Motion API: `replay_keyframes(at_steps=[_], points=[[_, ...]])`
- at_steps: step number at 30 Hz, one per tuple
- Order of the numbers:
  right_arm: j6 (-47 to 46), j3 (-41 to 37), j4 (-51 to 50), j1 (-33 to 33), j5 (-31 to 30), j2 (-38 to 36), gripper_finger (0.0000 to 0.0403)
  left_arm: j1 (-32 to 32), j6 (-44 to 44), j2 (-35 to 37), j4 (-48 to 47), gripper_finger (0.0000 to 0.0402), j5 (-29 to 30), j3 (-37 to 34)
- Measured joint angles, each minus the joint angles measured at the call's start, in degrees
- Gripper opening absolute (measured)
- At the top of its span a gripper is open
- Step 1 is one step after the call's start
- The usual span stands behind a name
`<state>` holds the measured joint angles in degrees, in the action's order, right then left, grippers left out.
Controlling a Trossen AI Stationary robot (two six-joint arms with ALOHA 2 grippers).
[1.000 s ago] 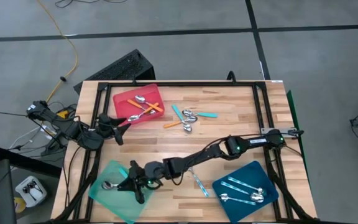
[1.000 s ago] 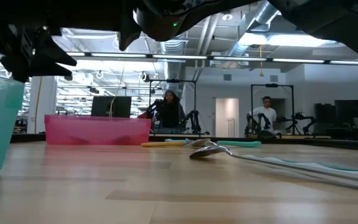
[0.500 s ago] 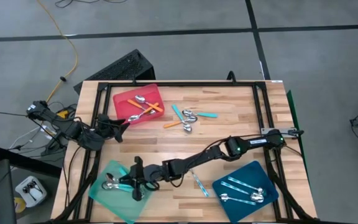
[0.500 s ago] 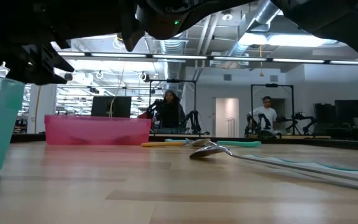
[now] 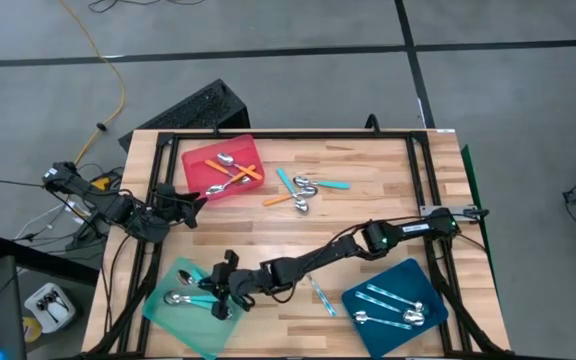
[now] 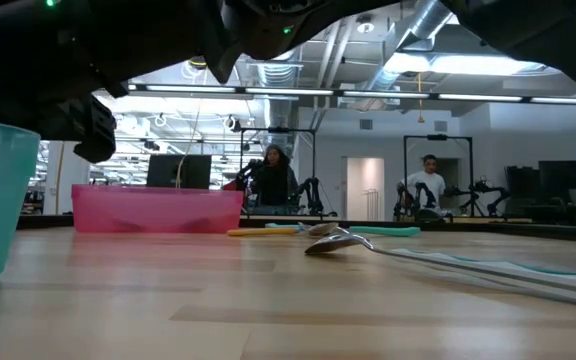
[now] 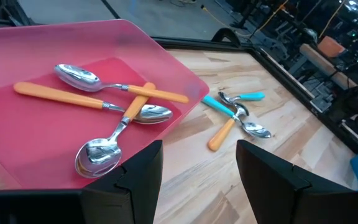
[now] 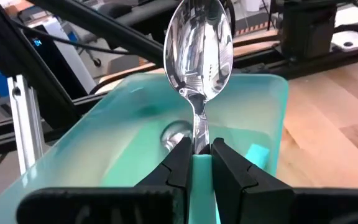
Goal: Sort silverware by color (type)
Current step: Put the blue spoon into the light blue bin
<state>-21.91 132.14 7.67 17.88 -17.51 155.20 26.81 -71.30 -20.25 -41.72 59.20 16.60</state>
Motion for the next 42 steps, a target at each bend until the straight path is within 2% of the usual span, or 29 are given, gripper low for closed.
replay_keyframes(at_steps=[18, 42], points=[[0.0, 0.0, -4.3, 0.2, -2.1, 0.3, 0.0065, 0.0, -0.4, 0.0, 0.0, 0.019, 0.0, 0.0], [0.0, 0.1, -4.9, 0.2, -0.4, 0.4, 0.0079, 0.0, -1.0, 0.0, 0.0, 0.019, -0.3, 0.0]])
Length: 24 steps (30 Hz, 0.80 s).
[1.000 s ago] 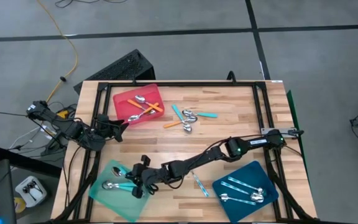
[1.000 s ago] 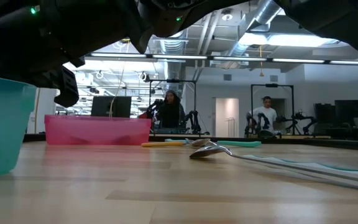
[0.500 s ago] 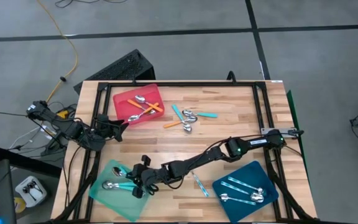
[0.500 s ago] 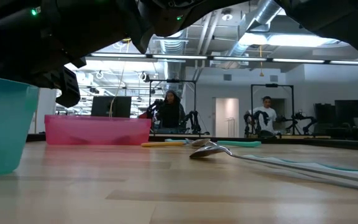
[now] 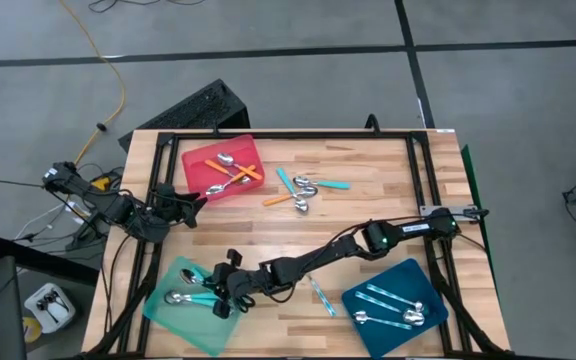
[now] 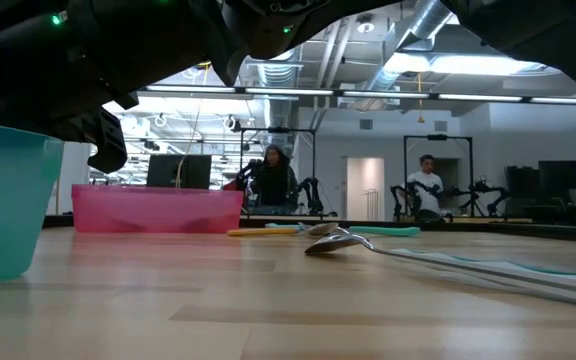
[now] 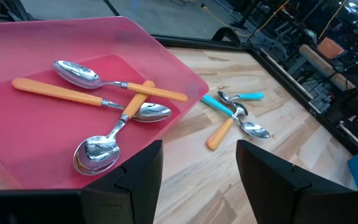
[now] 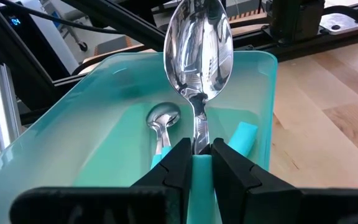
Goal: Sort silverware by color (type)
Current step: Put the blue spoon into the light blue bin
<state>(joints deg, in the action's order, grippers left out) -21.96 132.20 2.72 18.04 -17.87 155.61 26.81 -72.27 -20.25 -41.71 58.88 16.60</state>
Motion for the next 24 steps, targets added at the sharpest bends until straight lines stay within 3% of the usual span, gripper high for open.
replay_keyframes(at_steps=[9, 24], points=[[2.6, 0.0, -0.1, 0.2, 0.4, 0.0, 0.0087, 0.0, 0.0, 0.0, 0.0, 0.019, 0.0, 0.0], [7.3, -0.1, 0.6, 0.3, 1.4, 0.0, 0.015, 0.0, -0.4, 0.0, 0.0, 0.019, -0.1, 0.0]])
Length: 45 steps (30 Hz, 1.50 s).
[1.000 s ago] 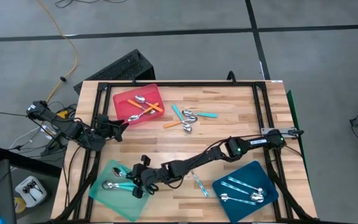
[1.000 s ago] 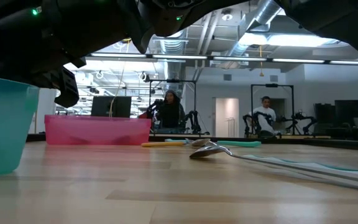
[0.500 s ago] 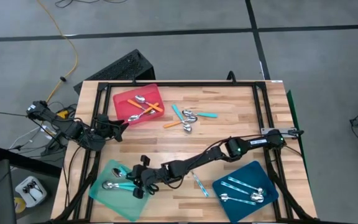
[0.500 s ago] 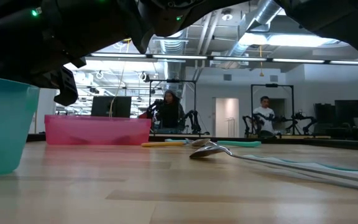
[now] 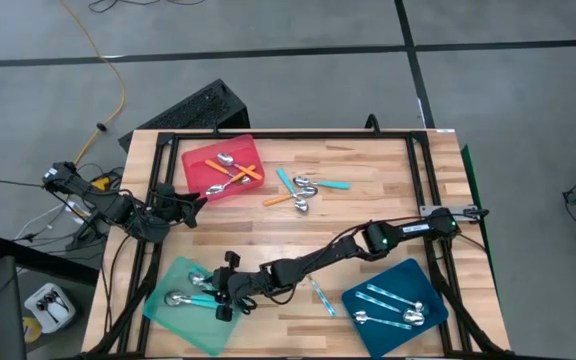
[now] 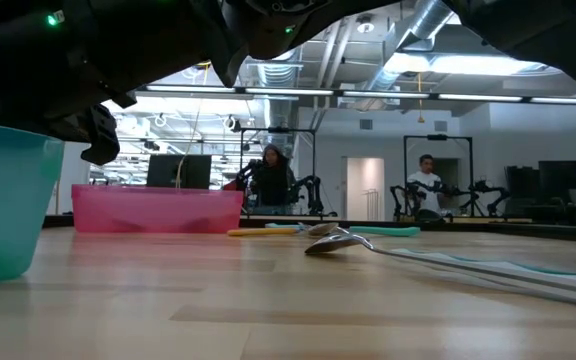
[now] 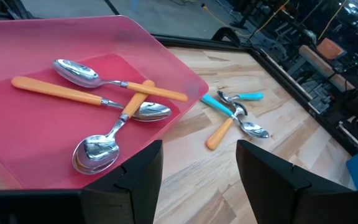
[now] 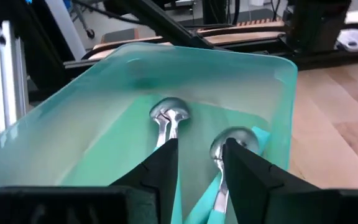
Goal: Sort silverware by color (type)
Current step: Put the blue spoon into the light blue bin
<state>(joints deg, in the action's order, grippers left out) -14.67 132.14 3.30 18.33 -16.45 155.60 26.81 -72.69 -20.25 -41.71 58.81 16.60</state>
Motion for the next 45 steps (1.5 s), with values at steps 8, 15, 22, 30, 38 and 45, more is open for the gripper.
replay_keyframes(at_steps=[8, 15, 22, 30, 38, 45], points=[[6.9, -0.2, -9.4, -0.2, 0.1, -6.4, 0.0144, 0.0, 0.2, 0.0, 0.0, 0.019, -1.6, 0.0], [12.1, -0.1, -31.2, -0.2, -1.3, -20.1, 0.0143, 0.0, 0.3, 0.0, 0.0, 0.019, -3.4, 0.0], [4.5, 0.0, -58.1, -0.2, -5.9, -33.8, 0.0143, 0.0, 0.4, 0.0, 0.0, 0.019, -4.4, 0.0], [-8.2, -0.2, -86.8, 2.5, -8.3, -43.6, 0.0143, 0.0, 0.8, 0.0, 0.0, 0.019, -4.3, 0.0], [-15.7, -12.6, -90.9, 10.0, -16.1, -49.7, 0.0143, 0.0, 2.0, 0.0, 0.0, 0.019, -4.5, 0.0], [-32.8, -25.0, -92.8, 11.9, -15.6, -52.8, 0.0143, 0.0, 6.8, 0.0, 0.2, 0.019, -5.0, 0.0]])
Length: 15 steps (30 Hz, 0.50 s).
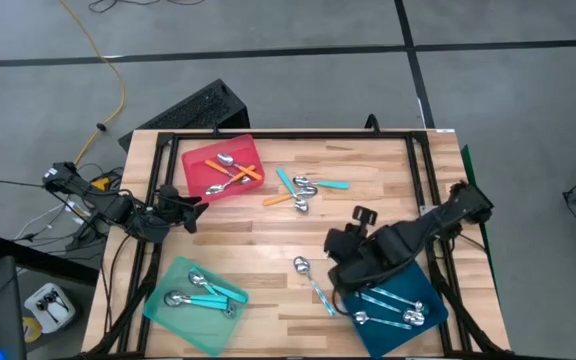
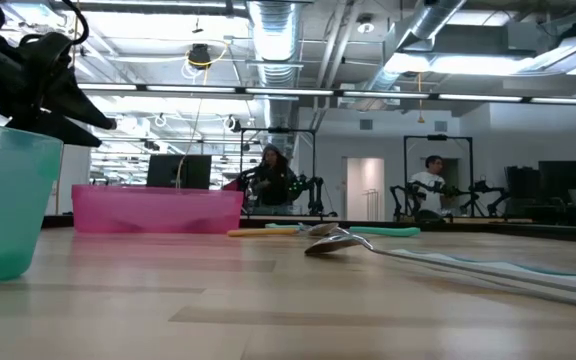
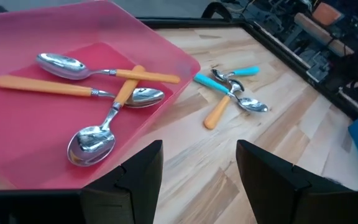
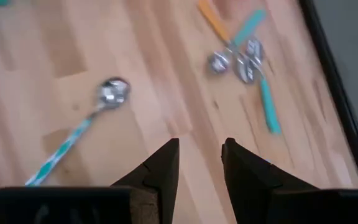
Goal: Sort silverware by color (type)
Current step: Put the blue spoon into the light blue bin
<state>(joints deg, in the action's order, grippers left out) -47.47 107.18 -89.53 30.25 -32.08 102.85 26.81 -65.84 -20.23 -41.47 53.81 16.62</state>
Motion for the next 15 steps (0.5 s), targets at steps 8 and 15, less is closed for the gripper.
replay_keyframes(at_steps=[8, 15], points=[[-9.3, -16.2, 8.6, 1.3, -2.9, -0.2, 0.0139, 0.0, 0.0, 0.0, 0.0, 0.019, -3.9, 0.0], [8.5, -24.0, 38.2, 0.3, 0.8, -0.2, 0.0128, 0.0, -3.4, 0.0, 2.4, 0.019, -3.4, 0.0]])
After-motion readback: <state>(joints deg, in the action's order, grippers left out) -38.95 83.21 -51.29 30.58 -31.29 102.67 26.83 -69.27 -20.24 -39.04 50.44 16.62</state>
